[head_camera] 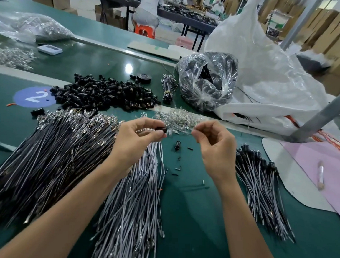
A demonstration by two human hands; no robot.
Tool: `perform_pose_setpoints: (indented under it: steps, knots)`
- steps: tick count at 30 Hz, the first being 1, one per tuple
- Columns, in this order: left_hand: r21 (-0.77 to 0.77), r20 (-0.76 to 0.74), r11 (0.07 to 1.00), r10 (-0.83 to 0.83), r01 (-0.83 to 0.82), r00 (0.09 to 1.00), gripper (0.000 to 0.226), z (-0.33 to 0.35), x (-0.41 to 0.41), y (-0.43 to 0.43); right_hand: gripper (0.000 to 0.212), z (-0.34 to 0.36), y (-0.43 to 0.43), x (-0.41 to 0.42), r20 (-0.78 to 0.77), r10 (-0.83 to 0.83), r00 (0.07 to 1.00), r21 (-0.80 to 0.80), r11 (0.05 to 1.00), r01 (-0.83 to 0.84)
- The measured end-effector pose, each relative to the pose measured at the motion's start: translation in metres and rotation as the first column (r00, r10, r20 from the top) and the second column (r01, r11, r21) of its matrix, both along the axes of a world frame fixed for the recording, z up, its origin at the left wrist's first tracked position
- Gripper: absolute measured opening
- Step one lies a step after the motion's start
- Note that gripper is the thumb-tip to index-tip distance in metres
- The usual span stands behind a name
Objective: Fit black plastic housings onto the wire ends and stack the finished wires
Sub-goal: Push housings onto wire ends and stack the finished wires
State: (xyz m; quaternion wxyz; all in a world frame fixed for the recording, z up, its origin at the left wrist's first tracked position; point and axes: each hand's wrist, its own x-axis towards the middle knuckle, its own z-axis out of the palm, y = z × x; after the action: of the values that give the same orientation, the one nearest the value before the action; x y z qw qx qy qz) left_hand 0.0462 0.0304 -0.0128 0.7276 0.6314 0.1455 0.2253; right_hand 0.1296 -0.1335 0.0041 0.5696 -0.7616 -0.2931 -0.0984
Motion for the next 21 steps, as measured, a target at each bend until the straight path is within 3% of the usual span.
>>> perform_pose_setpoints:
  steps: [6,21]
  knots:
    - [-0.058,0.108,0.998,-0.025,0.032,0.994,0.025,-0.007,0.004,-0.007,0.019,-0.008,0.001,-0.001,0.035,0.005,0.999,-0.019,1.000,-0.005]
    - [-0.041,0.125,0.992,-0.113,0.119,0.986,0.021,-0.008,0.003,-0.016,0.018,-0.015,0.012,-0.011,-0.054,0.035,0.998,0.093,0.995,-0.030]
